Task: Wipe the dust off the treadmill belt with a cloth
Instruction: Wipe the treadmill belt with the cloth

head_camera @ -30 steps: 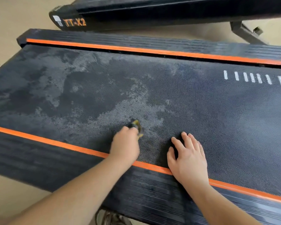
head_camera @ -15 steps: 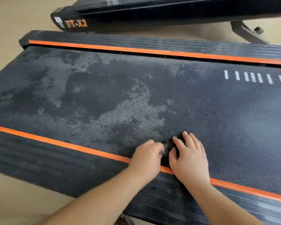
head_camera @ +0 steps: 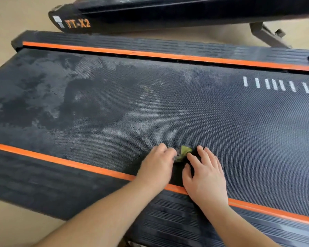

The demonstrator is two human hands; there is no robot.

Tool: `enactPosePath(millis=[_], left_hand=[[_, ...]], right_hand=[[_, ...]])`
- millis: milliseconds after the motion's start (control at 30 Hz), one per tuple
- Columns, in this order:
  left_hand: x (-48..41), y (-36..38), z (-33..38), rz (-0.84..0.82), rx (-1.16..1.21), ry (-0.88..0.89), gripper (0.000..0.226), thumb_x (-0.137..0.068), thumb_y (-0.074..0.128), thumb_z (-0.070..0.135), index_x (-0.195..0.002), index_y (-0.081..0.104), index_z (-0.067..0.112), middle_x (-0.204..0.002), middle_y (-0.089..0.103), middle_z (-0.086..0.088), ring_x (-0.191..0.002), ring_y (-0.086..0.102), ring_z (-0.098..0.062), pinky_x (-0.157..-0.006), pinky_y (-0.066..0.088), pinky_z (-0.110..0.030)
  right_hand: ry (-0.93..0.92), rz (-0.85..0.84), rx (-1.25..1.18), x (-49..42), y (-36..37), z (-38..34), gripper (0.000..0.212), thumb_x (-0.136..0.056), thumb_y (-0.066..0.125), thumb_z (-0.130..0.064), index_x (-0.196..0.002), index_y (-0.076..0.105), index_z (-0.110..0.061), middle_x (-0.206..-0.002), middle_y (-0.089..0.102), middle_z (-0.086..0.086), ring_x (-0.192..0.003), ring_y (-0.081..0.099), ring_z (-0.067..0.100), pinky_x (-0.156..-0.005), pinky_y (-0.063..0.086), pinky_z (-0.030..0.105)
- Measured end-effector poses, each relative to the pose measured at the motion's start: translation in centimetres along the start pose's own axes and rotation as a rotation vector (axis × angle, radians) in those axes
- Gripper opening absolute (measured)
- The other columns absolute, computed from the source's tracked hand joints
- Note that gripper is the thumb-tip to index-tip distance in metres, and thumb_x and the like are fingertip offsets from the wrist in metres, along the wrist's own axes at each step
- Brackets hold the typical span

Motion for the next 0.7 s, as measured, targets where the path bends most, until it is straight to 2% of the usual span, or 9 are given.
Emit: enactPosePath(millis=[67,167,233,367,433,500,600,633,700], left_hand=[[-1.2,-1.1,-3.7,0.039,-0.117,-0.023,0.011,-0.093,0.047,0.024,-0.098,0.056,0.024,-0.098,0.050,-0.005,-0.092,0.053,-0.032,-0.075,0.052,-0.048],[-2.9,-3.7,-9.7,0.160,-0.150,-0.331,0.012,-0.088,0.057,0.012,-0.098,0.063,0.016,-0.093,0.056,-0.013,-0.085,0.058,-0.042,-0.074,0.051,-0.050],[-3.1,-3.7,-8.5,0.191,-0.115,-0.415,0.011,-0.090,0.057,0.014,-0.097,0.065,0.014,-0.092,0.058,-0.014,-0.084,0.060,-0.042,-0.074,0.049,-0.047],[-1.5,0.6,1.1,-0.010,0.091,-0.129,0.014,-0.091,0.052,0.023,-0.097,0.064,0.021,-0.092,0.056,-0.005,-0.086,0.059,-0.031,-0.076,0.051,-0.045],[-1.9,0.7,0.9,-0.033,0.102,-0.025,0.015,-0.092,0.047,0.027,-0.097,0.061,0.024,-0.095,0.052,-0.003,-0.089,0.056,-0.030,-0.077,0.051,-0.047],[-3.2,-0.9,-3.4,0.030,-0.020,-0.078,0.014,-0.090,0.049,0.025,-0.097,0.060,0.024,-0.096,0.052,-0.004,-0.090,0.056,-0.032,-0.076,0.052,-0.047],[-4.1,-4.1,-10.1,0.175,-0.112,-0.373,0.009,-0.089,0.058,0.015,-0.094,0.066,0.015,-0.091,0.056,-0.012,-0.084,0.059,-0.041,-0.071,0.052,-0.047],[-4.1,-4.1,-9.8,0.192,-0.119,-0.386,0.007,-0.089,0.059,0.013,-0.090,0.066,0.013,-0.088,0.057,-0.013,-0.081,0.060,-0.042,-0.069,0.050,-0.046],[-3.9,-2.5,-6.1,0.136,-0.084,-0.282,0.007,-0.088,0.060,0.016,-0.085,0.065,0.016,-0.085,0.058,-0.008,-0.080,0.060,-0.037,-0.067,0.048,-0.043]], right_hand=[[-0.009,-0.001,-0.002,0.1,0.0,0.1,0.042,-0.086,0.055,-0.032,-0.123,0.073,-0.022,-0.145,0.059,0.012,-0.140,0.047,0.034,-0.118,0.036,0.052],[-0.007,-0.012,-0.007,0.1,0.0,0.1,0.044,-0.088,0.055,-0.034,-0.126,0.072,-0.023,-0.146,0.058,0.012,-0.141,0.046,0.033,-0.119,0.035,0.051],[-0.005,-0.025,0.011,0.1,0.1,-0.1,0.044,-0.088,0.054,-0.035,-0.126,0.072,-0.023,-0.146,0.058,0.013,-0.141,0.046,0.035,-0.119,0.035,0.051],[0.002,-0.036,0.027,0.0,0.2,-0.1,0.038,-0.086,0.054,-0.034,-0.115,0.074,-0.020,-0.146,0.058,0.014,-0.140,0.047,0.036,-0.118,0.036,0.052],[-0.003,-0.021,0.007,0.0,0.1,0.1,0.038,-0.085,0.053,-0.033,-0.115,0.074,-0.020,-0.145,0.059,0.014,-0.140,0.047,0.035,-0.117,0.037,0.053],[-0.010,-0.004,-0.005,0.1,0.1,0.1,0.045,-0.086,0.050,-0.035,-0.122,0.073,-0.022,-0.145,0.059,0.013,-0.140,0.048,0.035,-0.117,0.037,0.053],[-0.005,-0.004,-0.009,0.1,0.1,0.2,0.048,-0.088,0.048,-0.037,-0.126,0.072,-0.023,-0.145,0.059,0.012,-0.141,0.048,0.034,-0.119,0.036,0.052],[-0.003,-0.007,-0.007,0.1,0.1,0.1,0.047,-0.088,0.049,-0.037,-0.126,0.072,-0.023,-0.144,0.059,0.013,-0.140,0.048,0.034,-0.118,0.036,0.052],[-0.001,-0.011,0.006,0.0,0.0,0.0,0.045,-0.087,0.051,-0.036,-0.124,0.073,-0.022,-0.143,0.060,0.014,-0.140,0.048,0.035,-0.117,0.037,0.053]])
Point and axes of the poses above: each hand's wrist, its own x-axis away from the middle knuckle, its own y-axis out of the palm, z = x × y, the point moved 5 cm from there along -x, towards the middle knuckle
